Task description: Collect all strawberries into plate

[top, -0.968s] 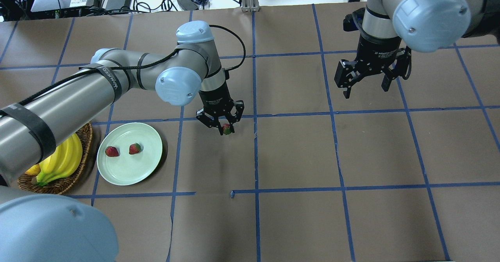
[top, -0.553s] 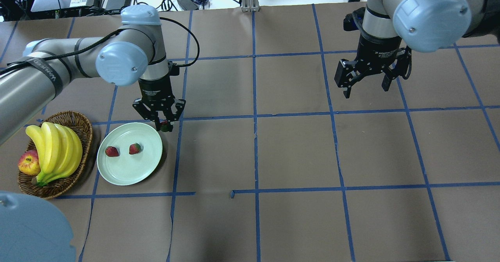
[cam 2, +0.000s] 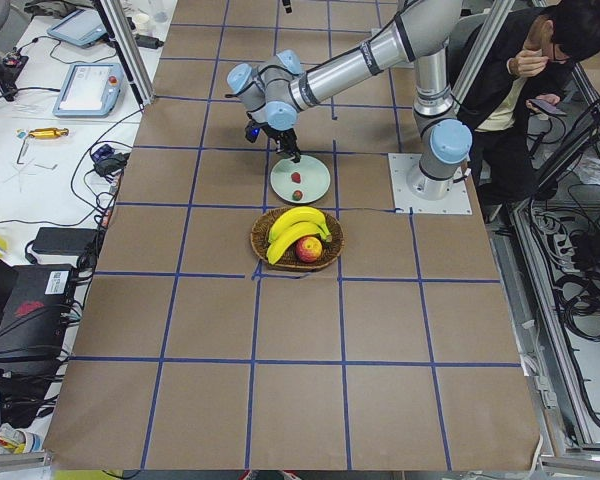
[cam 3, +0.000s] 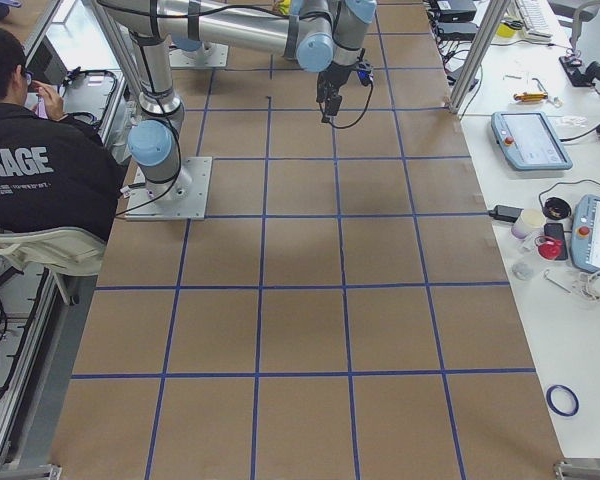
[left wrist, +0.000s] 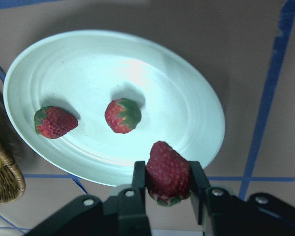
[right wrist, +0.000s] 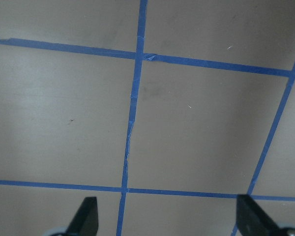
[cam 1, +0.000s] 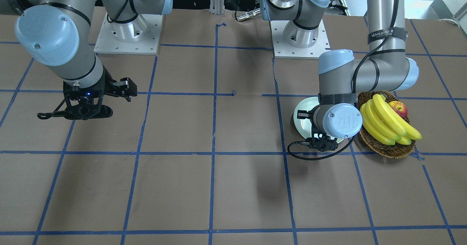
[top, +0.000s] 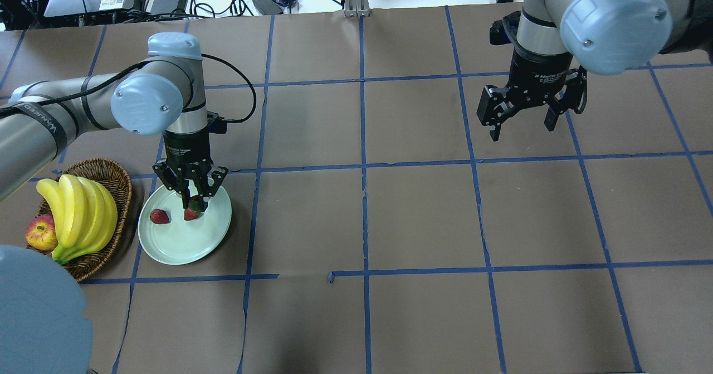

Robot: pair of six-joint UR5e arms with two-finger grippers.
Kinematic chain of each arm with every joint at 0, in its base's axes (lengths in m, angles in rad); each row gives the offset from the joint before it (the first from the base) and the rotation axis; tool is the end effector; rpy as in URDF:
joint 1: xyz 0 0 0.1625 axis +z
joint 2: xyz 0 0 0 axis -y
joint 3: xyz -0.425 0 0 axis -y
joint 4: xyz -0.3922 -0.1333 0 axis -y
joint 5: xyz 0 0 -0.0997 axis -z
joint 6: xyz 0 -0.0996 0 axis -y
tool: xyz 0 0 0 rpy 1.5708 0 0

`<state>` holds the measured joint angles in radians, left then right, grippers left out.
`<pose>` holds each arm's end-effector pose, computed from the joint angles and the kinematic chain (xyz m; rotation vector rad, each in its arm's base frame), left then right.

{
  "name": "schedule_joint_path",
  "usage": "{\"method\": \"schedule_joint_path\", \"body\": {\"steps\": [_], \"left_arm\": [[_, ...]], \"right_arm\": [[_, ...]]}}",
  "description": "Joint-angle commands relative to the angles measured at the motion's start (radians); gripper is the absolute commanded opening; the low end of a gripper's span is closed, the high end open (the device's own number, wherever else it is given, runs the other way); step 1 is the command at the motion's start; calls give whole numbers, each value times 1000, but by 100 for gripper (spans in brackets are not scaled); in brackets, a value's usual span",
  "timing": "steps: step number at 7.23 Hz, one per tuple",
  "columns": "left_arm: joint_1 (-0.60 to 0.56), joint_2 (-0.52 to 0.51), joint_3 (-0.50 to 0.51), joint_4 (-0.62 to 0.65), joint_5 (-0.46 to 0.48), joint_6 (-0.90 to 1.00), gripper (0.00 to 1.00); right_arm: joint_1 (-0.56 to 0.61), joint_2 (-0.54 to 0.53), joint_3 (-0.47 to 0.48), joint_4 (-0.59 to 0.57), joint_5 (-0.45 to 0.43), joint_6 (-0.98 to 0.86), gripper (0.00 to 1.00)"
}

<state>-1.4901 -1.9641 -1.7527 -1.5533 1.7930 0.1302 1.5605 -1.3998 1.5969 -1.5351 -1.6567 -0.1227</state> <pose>-0.0687 -0.5324 0.2065 0.1622 2.8593 0.8486 0.1193 -0.5323 0.3849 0.1866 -3.0445 -0.3646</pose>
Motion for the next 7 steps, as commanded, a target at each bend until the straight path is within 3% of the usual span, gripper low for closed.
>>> {"method": "schedule_joint_path", "body": {"steps": [1,5,7], "left_arm": [[2,-2,-11,4,-3,-10,100],[-4,45,72,121,-15,-11,100],[-12,77,166,127,-142,-35,100]], "right_arm": [[0,-1,-2,-5,0,0,100],[0,-5,-15,-3,-23,2,100],[-2,-8,-25,1,-23,56,100]]}}
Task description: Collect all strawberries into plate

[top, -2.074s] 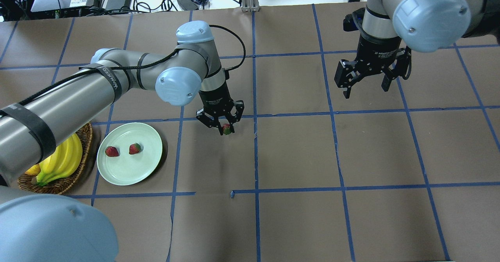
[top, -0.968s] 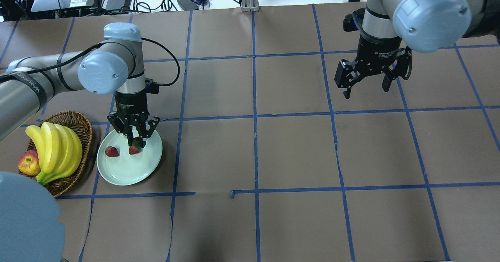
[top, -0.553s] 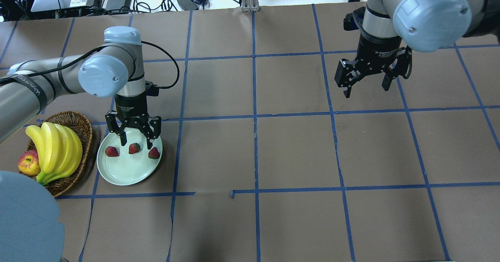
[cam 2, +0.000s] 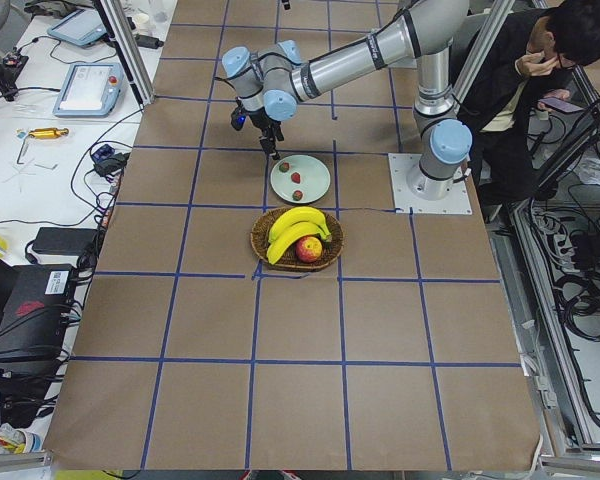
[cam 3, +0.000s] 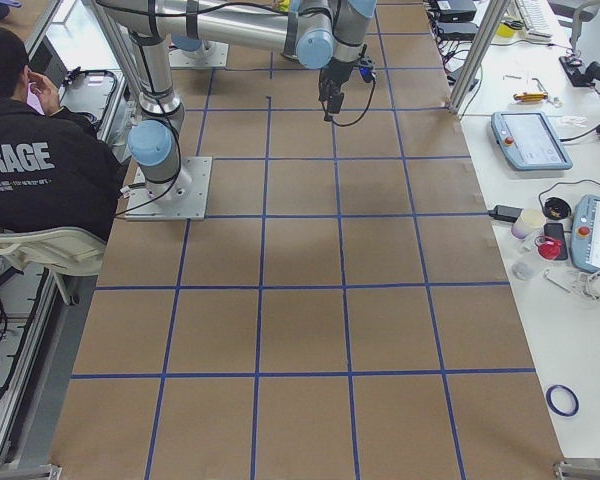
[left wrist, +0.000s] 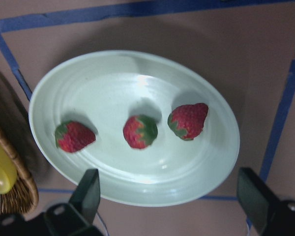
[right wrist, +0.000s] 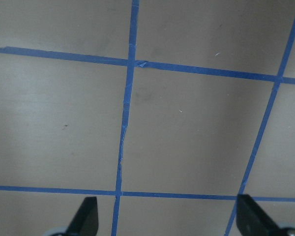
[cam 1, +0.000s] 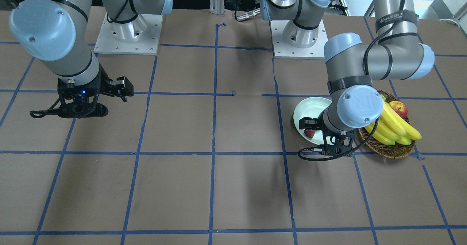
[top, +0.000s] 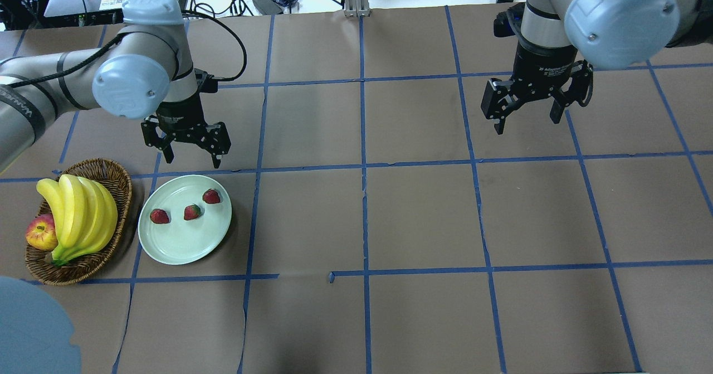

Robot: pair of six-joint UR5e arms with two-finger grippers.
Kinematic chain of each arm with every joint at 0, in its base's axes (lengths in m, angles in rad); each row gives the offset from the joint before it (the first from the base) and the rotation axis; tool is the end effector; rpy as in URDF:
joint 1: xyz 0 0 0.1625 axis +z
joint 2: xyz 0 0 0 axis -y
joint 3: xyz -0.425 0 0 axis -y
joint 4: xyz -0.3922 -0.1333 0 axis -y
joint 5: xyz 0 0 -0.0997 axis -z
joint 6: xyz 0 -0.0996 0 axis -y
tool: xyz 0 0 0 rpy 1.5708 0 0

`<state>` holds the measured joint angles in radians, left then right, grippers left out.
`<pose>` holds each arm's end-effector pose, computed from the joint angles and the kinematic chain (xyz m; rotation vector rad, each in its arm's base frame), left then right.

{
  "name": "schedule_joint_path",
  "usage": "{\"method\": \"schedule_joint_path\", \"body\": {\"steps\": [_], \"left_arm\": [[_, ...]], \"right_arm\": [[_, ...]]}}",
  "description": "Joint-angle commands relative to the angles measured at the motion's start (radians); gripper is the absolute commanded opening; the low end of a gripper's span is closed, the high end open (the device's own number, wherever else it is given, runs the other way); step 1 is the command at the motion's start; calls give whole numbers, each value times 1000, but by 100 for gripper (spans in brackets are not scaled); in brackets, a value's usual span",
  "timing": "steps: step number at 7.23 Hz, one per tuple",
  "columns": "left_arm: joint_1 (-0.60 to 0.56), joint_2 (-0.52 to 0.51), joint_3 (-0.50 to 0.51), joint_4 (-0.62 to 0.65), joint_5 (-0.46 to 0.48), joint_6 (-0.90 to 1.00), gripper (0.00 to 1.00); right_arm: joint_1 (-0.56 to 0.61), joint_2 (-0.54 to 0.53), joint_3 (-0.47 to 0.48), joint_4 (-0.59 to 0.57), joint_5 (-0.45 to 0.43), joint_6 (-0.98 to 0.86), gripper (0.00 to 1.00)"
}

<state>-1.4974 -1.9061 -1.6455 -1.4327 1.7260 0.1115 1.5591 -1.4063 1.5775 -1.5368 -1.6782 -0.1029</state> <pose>-0.0759 -0.5763 0.2859 0.0885 2.9817 0.4277 0.1164 -0.5349 0.3977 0.1549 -3.0258 -0.3207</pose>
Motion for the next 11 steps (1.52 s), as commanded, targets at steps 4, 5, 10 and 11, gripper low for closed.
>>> {"method": "schedule_joint_path", "body": {"steps": [4,5,10,11], "left_arm": [[-128,82,164,3,-89,-151,100],[-159,114,177,-8,-121,-153,100],[-178,183,165,-140,-143,-134,100],[-179,183,167,-155,-146,-139,100]], "right_arm": [[9,-98,-30,53,14,113,100],[13,-100,-28,55,21,117,100],[36,-106,-27,52,64,132,100],[36,-105,-27,49,57,132,100]]}}
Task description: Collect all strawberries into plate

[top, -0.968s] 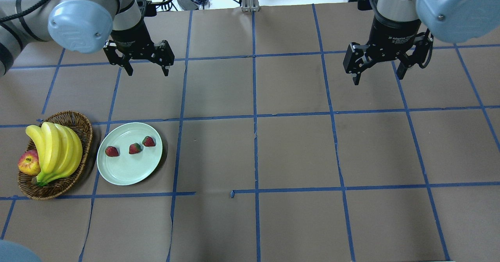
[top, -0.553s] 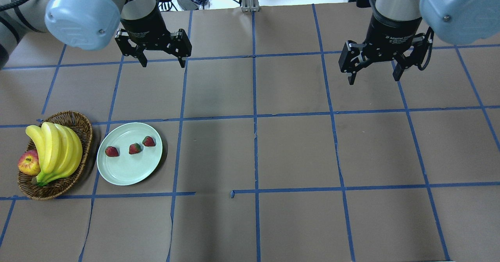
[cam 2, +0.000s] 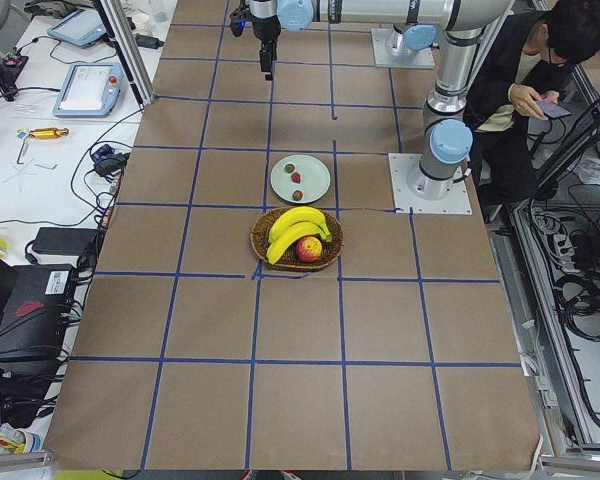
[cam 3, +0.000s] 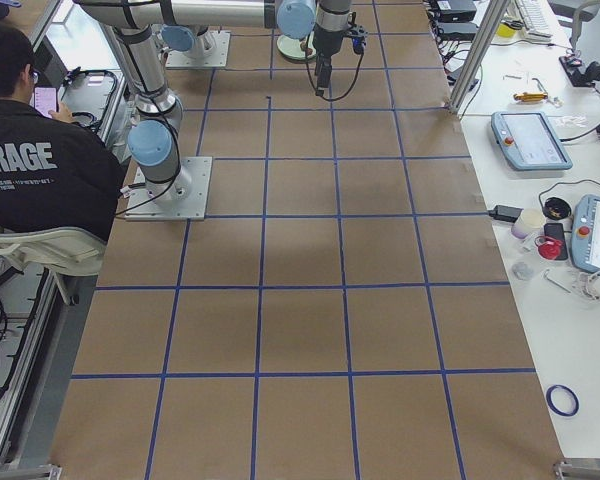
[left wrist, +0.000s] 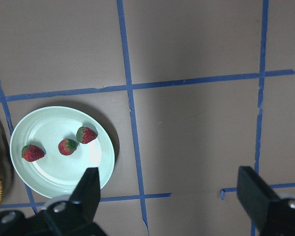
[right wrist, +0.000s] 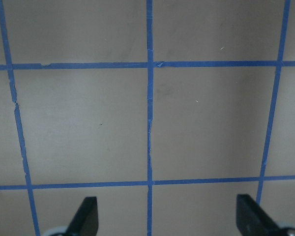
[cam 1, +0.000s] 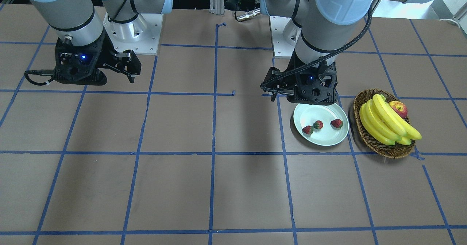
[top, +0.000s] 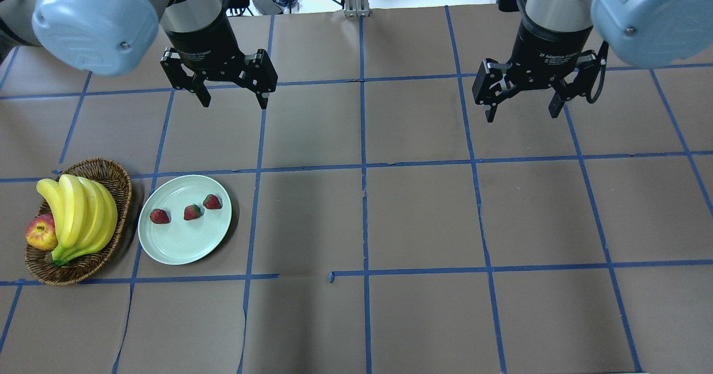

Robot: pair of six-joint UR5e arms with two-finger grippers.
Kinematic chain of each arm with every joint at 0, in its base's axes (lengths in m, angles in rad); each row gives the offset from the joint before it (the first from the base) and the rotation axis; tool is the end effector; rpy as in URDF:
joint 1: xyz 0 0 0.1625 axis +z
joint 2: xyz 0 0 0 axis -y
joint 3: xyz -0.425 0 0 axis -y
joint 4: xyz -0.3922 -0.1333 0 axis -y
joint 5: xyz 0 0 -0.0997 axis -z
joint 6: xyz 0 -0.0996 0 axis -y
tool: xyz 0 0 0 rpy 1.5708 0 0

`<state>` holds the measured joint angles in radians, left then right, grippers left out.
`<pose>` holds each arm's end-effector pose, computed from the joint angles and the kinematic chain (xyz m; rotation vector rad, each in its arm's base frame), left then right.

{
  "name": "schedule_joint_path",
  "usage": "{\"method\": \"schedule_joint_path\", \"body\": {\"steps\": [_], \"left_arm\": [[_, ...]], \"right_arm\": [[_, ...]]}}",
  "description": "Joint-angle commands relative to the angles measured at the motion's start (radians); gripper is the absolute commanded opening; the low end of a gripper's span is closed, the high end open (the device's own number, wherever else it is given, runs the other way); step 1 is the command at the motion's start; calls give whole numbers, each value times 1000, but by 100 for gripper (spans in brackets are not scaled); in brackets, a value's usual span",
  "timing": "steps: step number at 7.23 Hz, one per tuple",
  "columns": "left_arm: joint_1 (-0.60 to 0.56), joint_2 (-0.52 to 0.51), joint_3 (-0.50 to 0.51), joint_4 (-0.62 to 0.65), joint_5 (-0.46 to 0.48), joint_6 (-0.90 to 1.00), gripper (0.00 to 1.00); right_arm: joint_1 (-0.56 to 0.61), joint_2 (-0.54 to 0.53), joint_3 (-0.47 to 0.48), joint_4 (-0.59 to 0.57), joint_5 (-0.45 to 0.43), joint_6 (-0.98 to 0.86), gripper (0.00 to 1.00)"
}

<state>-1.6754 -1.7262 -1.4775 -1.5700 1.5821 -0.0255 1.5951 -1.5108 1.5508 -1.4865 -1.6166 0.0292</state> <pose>-0.1889 -0.5338 0.4525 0.1241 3.1224 0.0945 0.1409 -0.5007 0.4600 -0.0032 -3.0867 -0.1901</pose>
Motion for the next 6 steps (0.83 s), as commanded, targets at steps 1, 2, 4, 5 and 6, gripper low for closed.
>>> {"method": "schedule_joint_path", "body": {"steps": [1,2,4,5,6], "left_arm": [[-1,10,-4,-25,-2,-8,100],[3,10,-6,-33,-1,-8,100],[8,13,-4,-34,4,-8,100],[8,14,-4,-36,4,-8,100],[8,14,-4,-36,4,-8,100]], "right_arm": [[0,4,2,-4,-14,-3,100],[0,11,8,-8,-16,-3,100],[-1,14,2,-8,-17,-11,100],[-1,14,5,-9,-16,-9,100],[-1,12,5,-9,-16,-9,100]]}}
